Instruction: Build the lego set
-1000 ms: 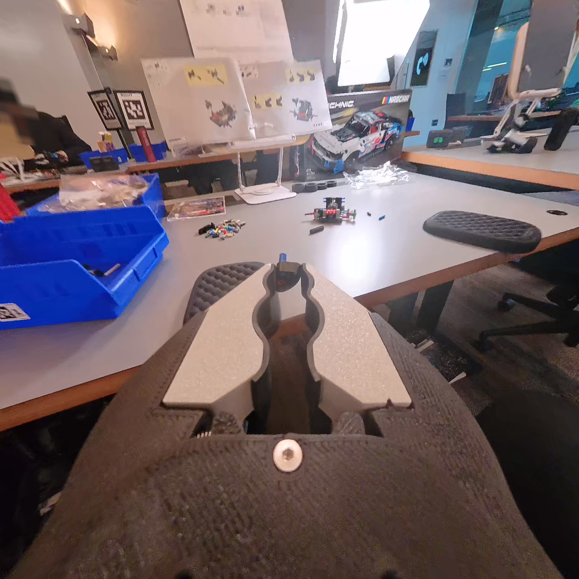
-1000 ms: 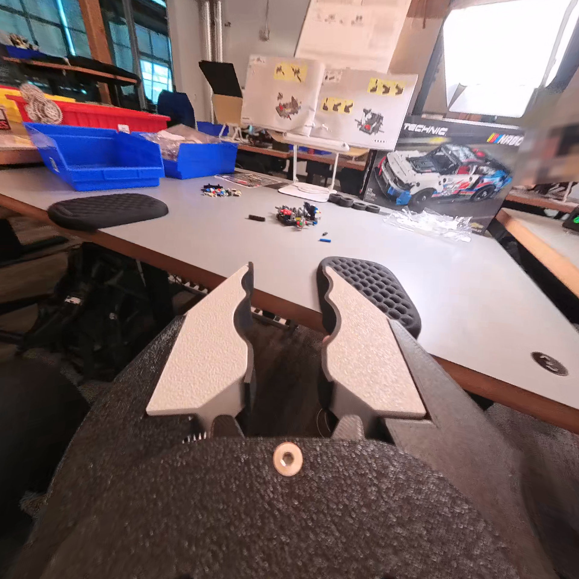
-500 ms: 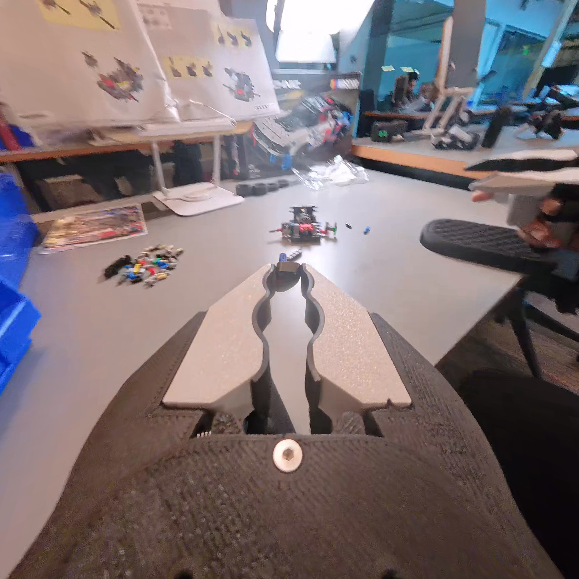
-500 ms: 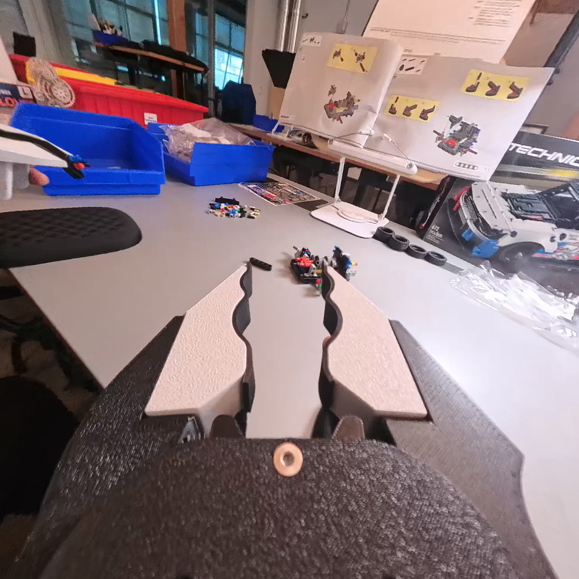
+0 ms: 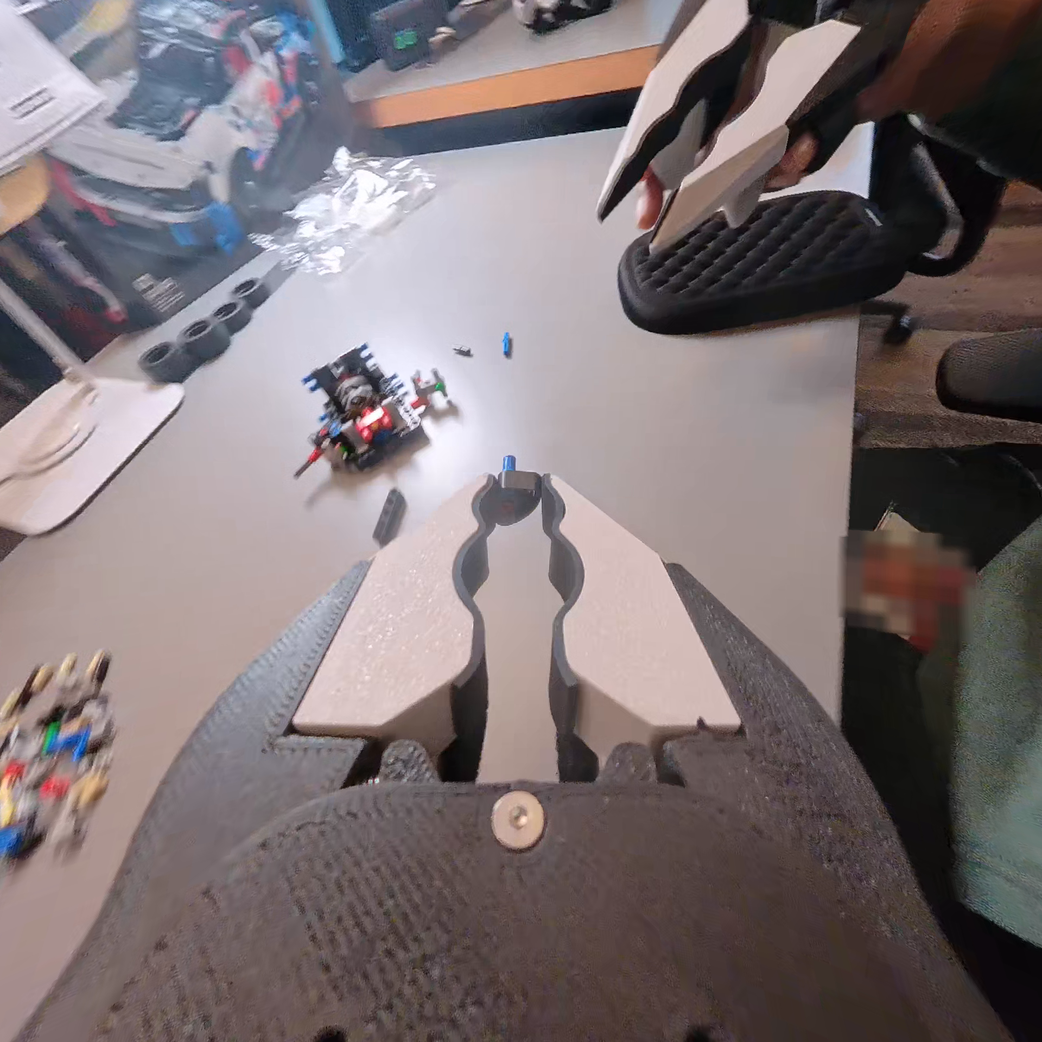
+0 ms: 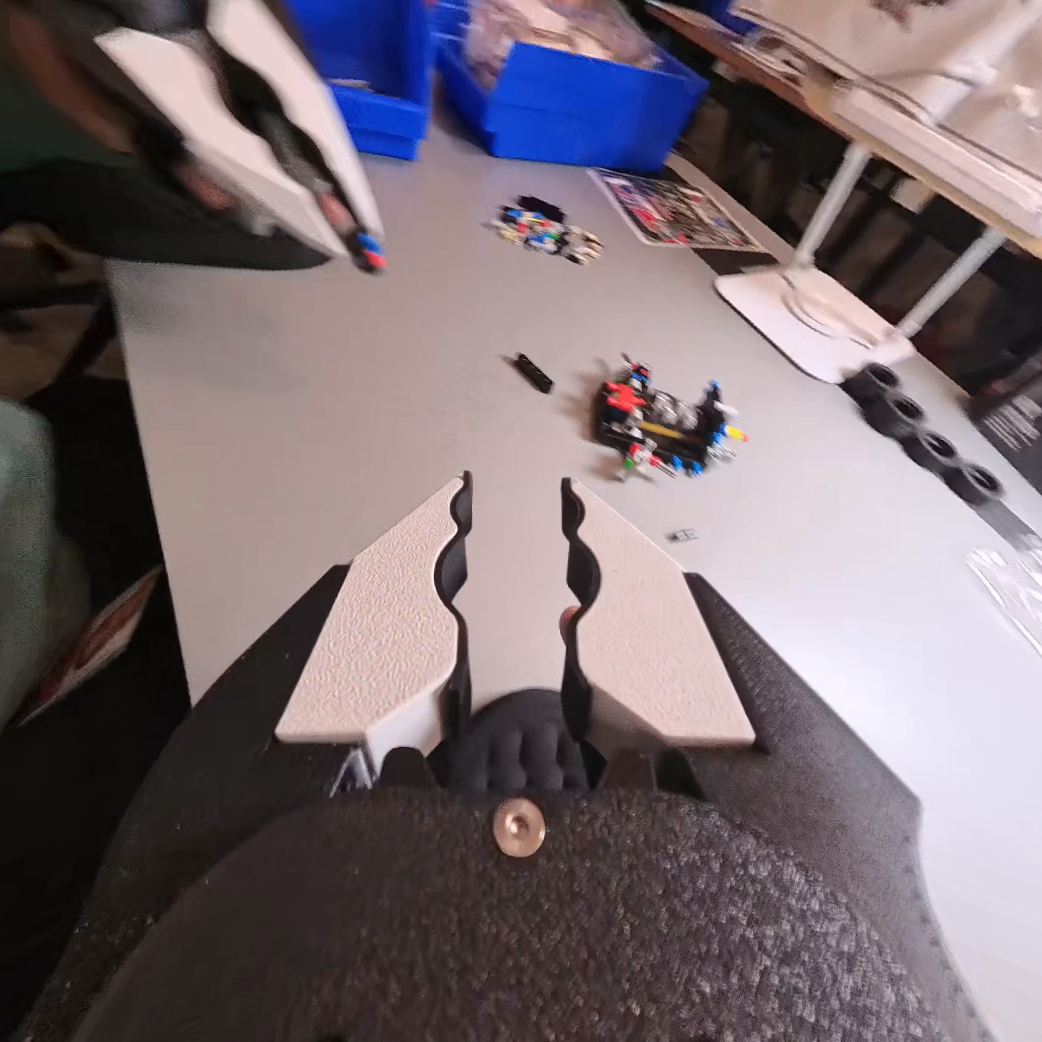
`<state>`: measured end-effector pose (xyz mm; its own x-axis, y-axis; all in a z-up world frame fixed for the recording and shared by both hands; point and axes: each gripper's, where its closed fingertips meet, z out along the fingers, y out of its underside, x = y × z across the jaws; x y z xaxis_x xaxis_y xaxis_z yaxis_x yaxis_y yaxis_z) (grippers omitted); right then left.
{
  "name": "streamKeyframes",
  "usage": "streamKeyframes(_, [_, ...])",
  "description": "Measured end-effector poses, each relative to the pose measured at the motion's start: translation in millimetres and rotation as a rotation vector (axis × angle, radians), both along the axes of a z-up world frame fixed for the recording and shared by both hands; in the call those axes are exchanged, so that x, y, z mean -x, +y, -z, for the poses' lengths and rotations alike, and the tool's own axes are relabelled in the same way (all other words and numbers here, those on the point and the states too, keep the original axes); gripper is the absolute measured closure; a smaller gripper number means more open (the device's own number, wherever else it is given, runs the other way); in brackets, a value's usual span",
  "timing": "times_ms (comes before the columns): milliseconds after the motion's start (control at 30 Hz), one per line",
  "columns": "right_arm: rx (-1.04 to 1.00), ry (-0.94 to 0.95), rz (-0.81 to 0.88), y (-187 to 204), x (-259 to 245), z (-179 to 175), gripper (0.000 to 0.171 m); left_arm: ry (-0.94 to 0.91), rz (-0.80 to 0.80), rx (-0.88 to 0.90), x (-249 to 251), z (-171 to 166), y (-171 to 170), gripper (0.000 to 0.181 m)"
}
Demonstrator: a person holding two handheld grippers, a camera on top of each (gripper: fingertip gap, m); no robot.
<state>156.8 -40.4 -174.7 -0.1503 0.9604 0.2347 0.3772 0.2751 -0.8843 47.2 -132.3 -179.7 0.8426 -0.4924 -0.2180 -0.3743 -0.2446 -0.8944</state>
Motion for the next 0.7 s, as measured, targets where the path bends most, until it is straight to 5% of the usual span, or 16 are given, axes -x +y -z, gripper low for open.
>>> streamKeyframes(33, [-0.006, -0.005, -0.063, -4, 6, 3, 0.144, 0.004, 0.043, -0.004, -4, 2, 14, 0.168])
streamKeyframes(200, [0.032, 0.065, -0.259, -1, 55, 7, 0.157, -0.153, 0.321, -0.121, -28, -6, 70, 0.168])
streamKeyframes(333, [0.014, 0.145, -0.327, 10, 89, -5, 0.157, -0.215, 0.37, -0.14, -15, -8, 98, 0.168])
streamKeyframes(700, [0.183, 0.128, -0.447, -5, 127, 2, 0.168, -0.072, 0.326, -0.166, 5, 1, 90, 0.168])
